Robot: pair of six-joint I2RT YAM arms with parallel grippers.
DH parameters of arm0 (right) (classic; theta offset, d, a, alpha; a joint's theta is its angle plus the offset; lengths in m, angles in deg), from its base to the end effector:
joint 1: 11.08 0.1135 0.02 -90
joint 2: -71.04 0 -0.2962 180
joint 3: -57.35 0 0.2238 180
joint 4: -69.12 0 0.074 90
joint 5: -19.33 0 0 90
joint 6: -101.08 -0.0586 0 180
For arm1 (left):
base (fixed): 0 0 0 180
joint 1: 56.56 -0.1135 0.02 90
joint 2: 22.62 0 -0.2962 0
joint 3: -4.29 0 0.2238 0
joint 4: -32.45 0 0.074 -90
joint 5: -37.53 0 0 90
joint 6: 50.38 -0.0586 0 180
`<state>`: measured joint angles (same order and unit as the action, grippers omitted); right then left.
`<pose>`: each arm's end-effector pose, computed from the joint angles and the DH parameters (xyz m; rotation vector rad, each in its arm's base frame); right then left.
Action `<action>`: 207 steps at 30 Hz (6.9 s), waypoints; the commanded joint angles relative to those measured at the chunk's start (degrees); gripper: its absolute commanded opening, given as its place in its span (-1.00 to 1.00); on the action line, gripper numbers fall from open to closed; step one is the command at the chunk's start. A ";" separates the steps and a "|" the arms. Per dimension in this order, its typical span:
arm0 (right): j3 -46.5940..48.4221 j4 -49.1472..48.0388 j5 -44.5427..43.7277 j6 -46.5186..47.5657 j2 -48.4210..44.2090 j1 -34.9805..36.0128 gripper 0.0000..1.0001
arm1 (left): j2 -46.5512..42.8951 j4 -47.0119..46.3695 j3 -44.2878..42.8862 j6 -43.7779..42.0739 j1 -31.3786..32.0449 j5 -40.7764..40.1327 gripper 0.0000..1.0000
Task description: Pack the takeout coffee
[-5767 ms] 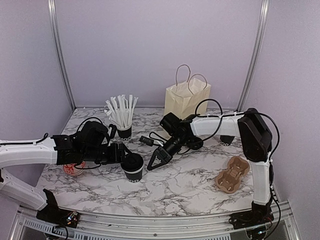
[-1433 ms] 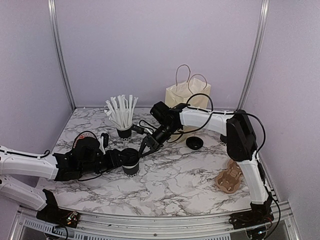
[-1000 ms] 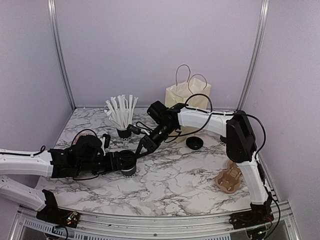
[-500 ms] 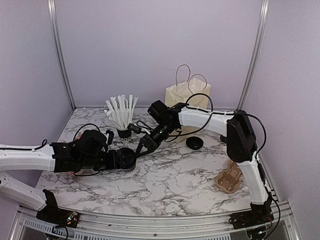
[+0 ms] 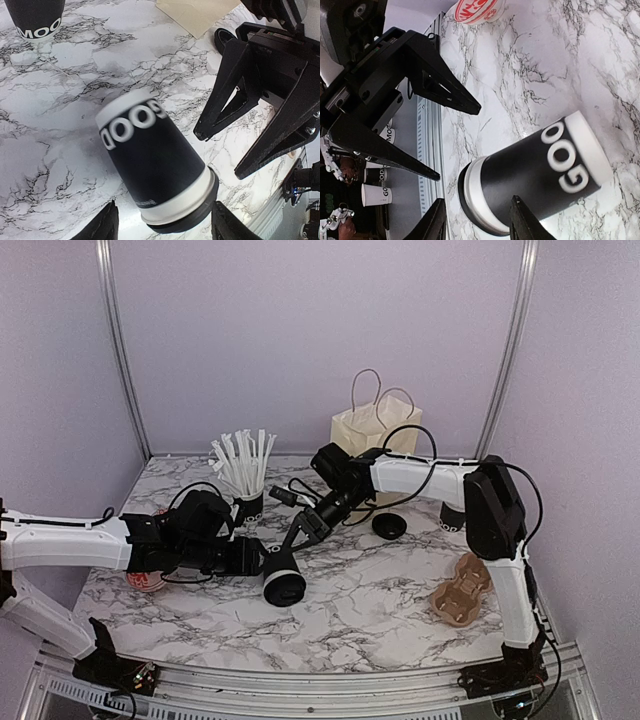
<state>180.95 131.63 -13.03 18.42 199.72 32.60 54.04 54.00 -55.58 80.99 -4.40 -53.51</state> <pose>0.3044 0.3592 0.2275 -1.4155 2.2892 1.5641 0.1664 -0.2125 0.2548 0.2137 2.3744 -0.8259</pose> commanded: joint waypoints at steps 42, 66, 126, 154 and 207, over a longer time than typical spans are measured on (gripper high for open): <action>-28.29 -4.79 -32.94 20.17 -20.52 -9.16 0.97 | 1.81 -3.60 -4.74 -41.89 6.15 3.45 0.69; -27.97 0.25 -21.64 23.40 -21.42 -5.63 0.56 | 1.58 -9.13 -1.33 -63.28 12.61 -6.35 0.72; -24.07 17.31 -2.52 30.60 -29.30 -13.76 0.97 | 32.20 -64.48 0.93 -53.46 17.63 -11.93 0.52; -32.00 7.82 -13.44 25.94 -34.68 -14.59 0.97 | 43.93 -80.51 2.13 -37.54 14.81 -2.97 0.65; -31.82 -2.87 -38.83 22.79 -21.57 -15.29 0.97 | 33.54 -21.91 -16.30 -22.18 10.59 -7.47 0.75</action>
<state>150.35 129.51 -43.30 43.18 178.63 15.73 92.75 29.11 -75.12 55.96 6.49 -61.92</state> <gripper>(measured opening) 0.988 0.881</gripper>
